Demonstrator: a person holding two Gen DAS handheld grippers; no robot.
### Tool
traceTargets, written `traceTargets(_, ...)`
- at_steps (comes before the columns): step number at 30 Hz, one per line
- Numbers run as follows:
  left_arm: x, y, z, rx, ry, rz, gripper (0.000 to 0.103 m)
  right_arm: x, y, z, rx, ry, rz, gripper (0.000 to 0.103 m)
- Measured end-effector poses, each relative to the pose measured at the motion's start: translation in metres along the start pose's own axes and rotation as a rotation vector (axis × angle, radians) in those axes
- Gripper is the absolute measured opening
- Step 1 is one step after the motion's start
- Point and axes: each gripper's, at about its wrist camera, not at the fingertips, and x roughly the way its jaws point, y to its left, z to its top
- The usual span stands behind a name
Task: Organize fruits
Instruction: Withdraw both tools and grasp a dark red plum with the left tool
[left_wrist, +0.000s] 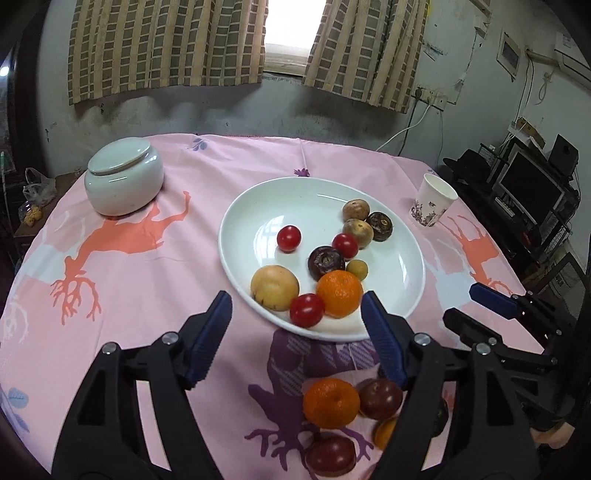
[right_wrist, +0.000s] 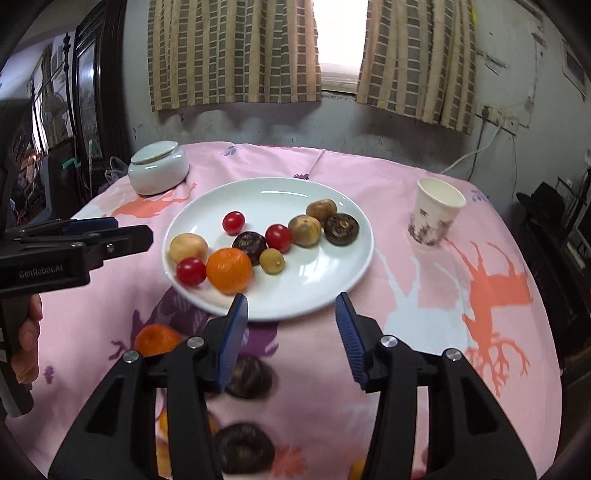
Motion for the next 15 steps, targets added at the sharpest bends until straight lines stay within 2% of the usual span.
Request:
traceTargets(9,-0.053,-0.014,-0.046,0.026,-0.023,-0.005,0.078,-0.061,-0.012,-0.048,0.132,-0.007,0.08,0.053)
traceTargets(15,-0.059,-0.024,-0.082,0.043,-0.003,-0.019,0.079,-0.07,-0.015,-0.078,0.213,-0.012,0.143,0.053)
